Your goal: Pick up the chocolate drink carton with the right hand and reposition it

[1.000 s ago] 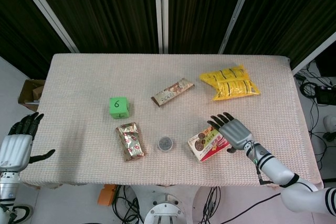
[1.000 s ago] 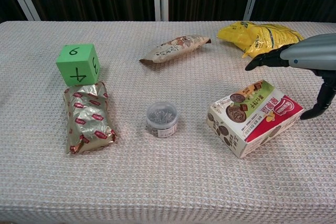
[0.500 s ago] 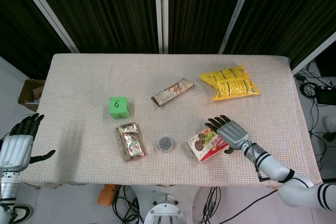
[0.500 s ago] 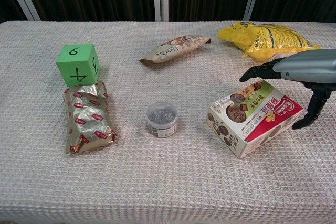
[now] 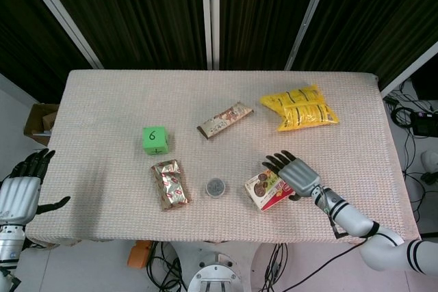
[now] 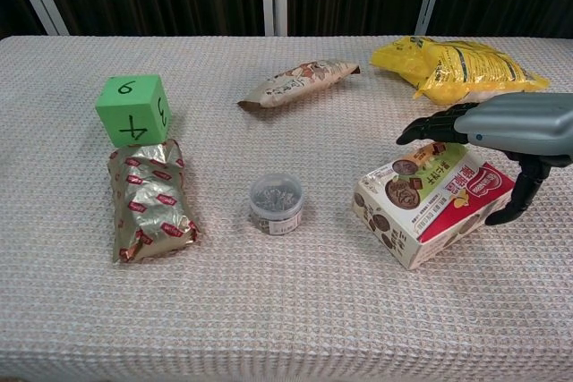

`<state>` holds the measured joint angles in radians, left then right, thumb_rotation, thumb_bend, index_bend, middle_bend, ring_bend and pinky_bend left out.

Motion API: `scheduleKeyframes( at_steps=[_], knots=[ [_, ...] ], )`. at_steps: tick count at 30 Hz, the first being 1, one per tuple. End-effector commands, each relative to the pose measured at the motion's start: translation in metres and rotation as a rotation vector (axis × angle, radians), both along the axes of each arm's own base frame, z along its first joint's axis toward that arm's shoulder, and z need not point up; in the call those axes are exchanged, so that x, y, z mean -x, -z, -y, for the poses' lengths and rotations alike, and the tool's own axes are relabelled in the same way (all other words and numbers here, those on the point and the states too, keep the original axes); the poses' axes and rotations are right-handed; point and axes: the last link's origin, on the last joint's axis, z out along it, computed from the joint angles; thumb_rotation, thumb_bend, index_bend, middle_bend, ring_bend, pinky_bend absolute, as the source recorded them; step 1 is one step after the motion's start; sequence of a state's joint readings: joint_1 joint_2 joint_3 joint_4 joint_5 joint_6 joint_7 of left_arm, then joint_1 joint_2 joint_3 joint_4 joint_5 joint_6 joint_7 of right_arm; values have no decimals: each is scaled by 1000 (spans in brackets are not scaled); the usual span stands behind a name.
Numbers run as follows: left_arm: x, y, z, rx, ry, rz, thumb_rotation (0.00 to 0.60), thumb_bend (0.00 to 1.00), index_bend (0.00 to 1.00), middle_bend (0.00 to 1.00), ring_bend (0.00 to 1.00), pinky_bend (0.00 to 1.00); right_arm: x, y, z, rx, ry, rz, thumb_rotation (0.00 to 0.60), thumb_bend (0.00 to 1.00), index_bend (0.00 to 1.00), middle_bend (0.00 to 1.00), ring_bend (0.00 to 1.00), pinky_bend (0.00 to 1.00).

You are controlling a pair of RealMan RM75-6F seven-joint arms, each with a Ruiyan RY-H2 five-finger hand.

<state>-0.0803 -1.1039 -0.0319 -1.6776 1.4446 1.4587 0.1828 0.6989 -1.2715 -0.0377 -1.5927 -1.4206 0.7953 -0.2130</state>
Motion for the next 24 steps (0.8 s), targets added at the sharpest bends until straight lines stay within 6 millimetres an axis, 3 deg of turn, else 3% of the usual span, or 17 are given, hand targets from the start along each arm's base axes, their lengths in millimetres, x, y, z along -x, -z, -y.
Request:
scheduleKeyframes(
  at_steps=[1,7,13,18,24],
  knots=[
    [0,0,0,2,0,0,474,36,83,75,74,187,3,0,-2,2,-2,-9,600,13,0,123,0,0],
    [-1,1,0,3,4,0,473,36,83,75,74,187,8,-2,-2,28,4,-8,600,68,0,304,0,0],
    [-3,0,1,2,8,-1,474,35,83,75,74,187,8,-14,-4,85,-7,53,600,194,0,475,18,0],
    [-4,1,1,5,13,-3,472,35,83,75,75,187,9,-50,-6,160,-53,60,600,200,0,510,42,0],
    [-6,5,0,13,23,9,474,35,83,75,74,187,-5,-100,-6,321,-269,-153,600,200,0,534,49,0]
  ],
)
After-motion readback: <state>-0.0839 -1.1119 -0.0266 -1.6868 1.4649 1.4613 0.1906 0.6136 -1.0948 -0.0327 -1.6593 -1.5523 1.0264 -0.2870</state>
